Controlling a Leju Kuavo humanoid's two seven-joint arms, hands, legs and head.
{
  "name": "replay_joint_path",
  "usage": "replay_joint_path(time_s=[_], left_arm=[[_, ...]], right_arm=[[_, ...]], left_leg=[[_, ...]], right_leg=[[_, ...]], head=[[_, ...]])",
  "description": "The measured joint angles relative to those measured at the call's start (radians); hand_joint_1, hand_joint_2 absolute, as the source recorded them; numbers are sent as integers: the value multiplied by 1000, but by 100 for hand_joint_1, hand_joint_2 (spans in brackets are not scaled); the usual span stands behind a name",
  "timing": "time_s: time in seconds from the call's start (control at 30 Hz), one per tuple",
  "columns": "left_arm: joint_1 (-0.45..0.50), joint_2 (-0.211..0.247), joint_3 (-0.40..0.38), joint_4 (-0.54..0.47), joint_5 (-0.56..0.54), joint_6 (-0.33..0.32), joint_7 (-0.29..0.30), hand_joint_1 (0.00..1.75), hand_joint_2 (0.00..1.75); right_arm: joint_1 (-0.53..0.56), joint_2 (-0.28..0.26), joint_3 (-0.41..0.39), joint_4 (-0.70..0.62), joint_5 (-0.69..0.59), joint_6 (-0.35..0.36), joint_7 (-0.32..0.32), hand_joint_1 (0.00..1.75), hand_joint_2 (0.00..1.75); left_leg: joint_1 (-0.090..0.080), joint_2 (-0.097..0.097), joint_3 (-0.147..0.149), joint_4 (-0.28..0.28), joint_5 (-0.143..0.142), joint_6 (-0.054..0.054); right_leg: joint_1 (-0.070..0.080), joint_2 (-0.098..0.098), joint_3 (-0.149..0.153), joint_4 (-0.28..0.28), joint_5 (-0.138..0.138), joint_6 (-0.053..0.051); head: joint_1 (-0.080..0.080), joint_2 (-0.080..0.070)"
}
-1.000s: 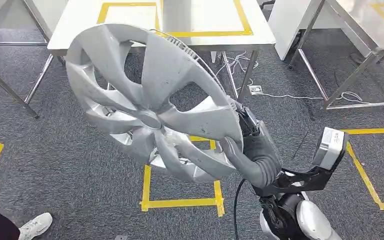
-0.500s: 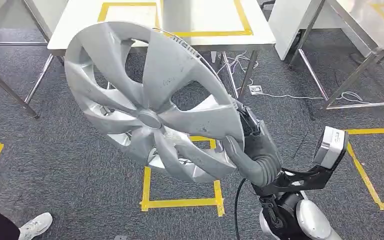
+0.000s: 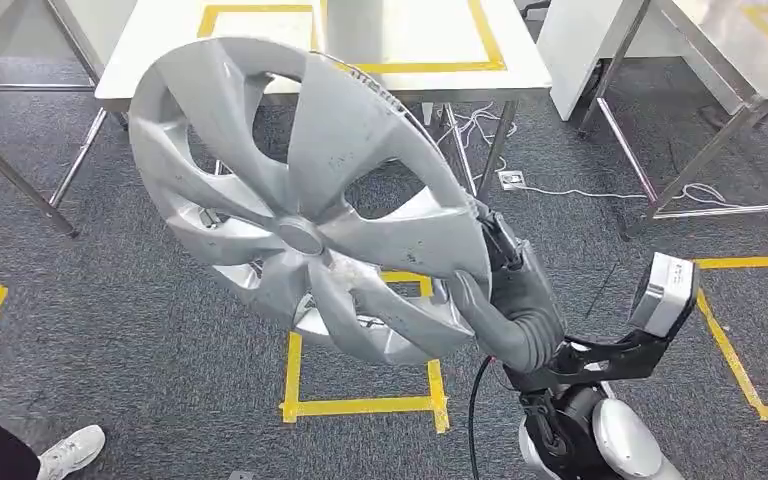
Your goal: Take the parts from the cabinet and place them on the table.
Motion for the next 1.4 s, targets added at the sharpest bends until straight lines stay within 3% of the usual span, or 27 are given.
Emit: replay_joint_path(time_s=[0.17,0.23,0.27,0.3,0.4,0.47,0.5,0.53,0.6,0.63,0.67,0.7,0.77,0.83,0.93,0.97,1.0,1.03,1.07,1.13,1.17,1.2,1.27,1.3,1.33,1.37,1.4], left_arm=[[0,1,0,0,0,0,0,0,0],[0,2,0,0,0,0,0,0,0],[0,2,0,0,0,0,0,0,0],[1,2,0,0,0,0,0,0,0],[0,1,0,0,0,0,1,0,0],[1,1,0,0,0,0,2,0,0],[2,1,0,0,0,0,2,0,0],[2,1,0,0,0,0,2,0,0],[2,0,0,0,0,0,2,0,0],[0,-2,0,0,0,0,2,0,0],[1,-2,0,0,0,0,2,0,0],[2,-4,0,0,0,0,4,0,0],[2,-5,0,0,0,0,4,0,0],[-1,-4,0,0,1,0,4,0,0],[-2,-4,0,0,1,0,5,0,0],[2,-3,0,1,1,0,8,0,0],[4,-3,0,1,1,0,9,0,0],[4,-2,0,1,1,0,10,0,0],[4,-1,0,1,1,0,10,0,0],[10,-2,0,1,1,0,11,0,0],[8,-2,0,1,1,0,11,0,0],[6,-2,0,1,1,0,11,0,0],[5,-1,0,1,2,0,10,0,0],[4,0,0,1,2,2,11,0,0],[4,0,0,1,2,2,11,0,0],[4,0,0,2,2,2,11,0,0],[4,0,0,2,2,2,11,0,0]], right_arm=[[0,0,0,0,-8,0,0,175,175],[0,0,-1,0,-8,0,-1,175,175],[-1,0,-1,0,-8,0,-1,175,175],[-2,0,-2,0,-8,0,0,175,175],[-2,0,-3,-1,-9,0,-4,175,175],[3,0,-2,0,-9,0,-4,175,175],[5,-1,-2,0,-9,0,-4,175,175],[5,-1,-2,0,-9,0,-4,175,175],[3,-1,-3,0,-9,0,-4,175,175],[4,-2,-3,2,-9,0,-4,175,175],[0,-2,-2,2,-10,0,-4,175,175],[3,-2,-2,1,-9,0,-6,175,175],[3,-4,-3,2,-9,-1,-6,175,175],[2,-4,-3,2,-8,-2,-7,175,175],[2,-4,-3,2,-9,-2,-9,175,175],[4,-4,-3,2,-9,-2,-9,175,175],[7,-5,-3,3,-9,-2,-9,175,175],[10,-5,-2,3,-9,-3,-9,175,175],[9,-5,-2,3,-9,-3,-9,175,175],[9,-5,-2,3,-9,-3,-10,175,175],[11,-4,-1,4,-8,-3,-11,175,175],[8,-4,-1,4,-10,-3,-10,175,175],[8,-5,-3,2,-8,-4,-11,175,175],[8,-5,-5,2,-9,-5,-11,175,175],[8,-5,-5,2,-8,-5,-11,175,175],[8,-5,-7,2,-8,-6,-12,175,175],[9,-5,-7,3,-8,-6,-13,175,175]], left_leg=[[-9,0,-1,1,-4,8],[-6,-2,-3,-6,-12,21],[-3,-5,16,-10,-11,27],[0,-6,24,-17,-12,31],[-1,-11,40,-18,-20,36],[-4,-18,53,-17,-31,36],[-5,-22,64,-17,-38,35],[-6,-28,77,-17,-47,32],[-5,-32,101,-19,-66,24],[-5,-32,105,-20,-70,18],[-2,-35,98,-21,-73,11],[-1,-34,104,-26,-80,0],[-4,-30,124,-22,-74,-8],[-3,-19,99,43,-76,-18],[2,-18,-43,220,-145,-29],[4,-18,-77,238,-167,-31],[6,-16,-95,227,-167,-33],[8,-14,-98,184,-138,-34],[10,-10,-92,127,-85,-35],[15,9,-94,22,82,-39],[10,9,-92,27,46,-20],[6,5,-92,36,56,-8],[6,-1,-86,36,42,6],[9,-3,-76,30,38,11],[9,-3,-67,28,33,17],[7,-3,-57,26,25,22],[4,-3,-47,25,16,25]], right_leg=[[-8,-1,1,-3,0,10],[-9,0,6,6,11,21],[-10,0,6,13,7,24],[-11,14,-2,37,-8,22],[-8,39,-122,238,-93,19],[-7,40,-180,309,-100,15],[-7,40,-181,290,-69,11],[-7,40,-166,236,-17,6],[0,44,-118,75,105,-13],[7,46,-119,82,74,-18],[13,45,-110,41,51,-24],[14,46,-110,41,70,-29],[11,44,-86,22,55,-44],[4,42,-45,-2,49,-51],[4,40,-15,-5,24,-55],[3,41,-2,-5,12,-54],[2,42,14,-5,0,-51],[-1,42,35,-5,-16,-46],[-4,42,55,-4,-32,-41],[-4,42,87,7,-66,-24],[-1,45,79,9,-73,-18],[-2,42,82,9,-84,-9],[-7,41,89,7,-82,2],[-9,42,76,36,-75,7],[-8,42,43,97,-67,9],[-7,42,0,165,-80,10],[-7,42,-46,232,-113,12]], head=[[0,0],[-2,0],[-2,0],[2,0],[12,0],[14,0],[15,0],[16,0],[16,0],[11,0],[19,0],[20,0],[19,0],[13,0],[1,0],[0,0],[-2,0],[-3,0],[-5,0],[-11,0],[-14,0],[-7,0],[-7,0],[-3,0],[0,0],[5,0],[8,0]])
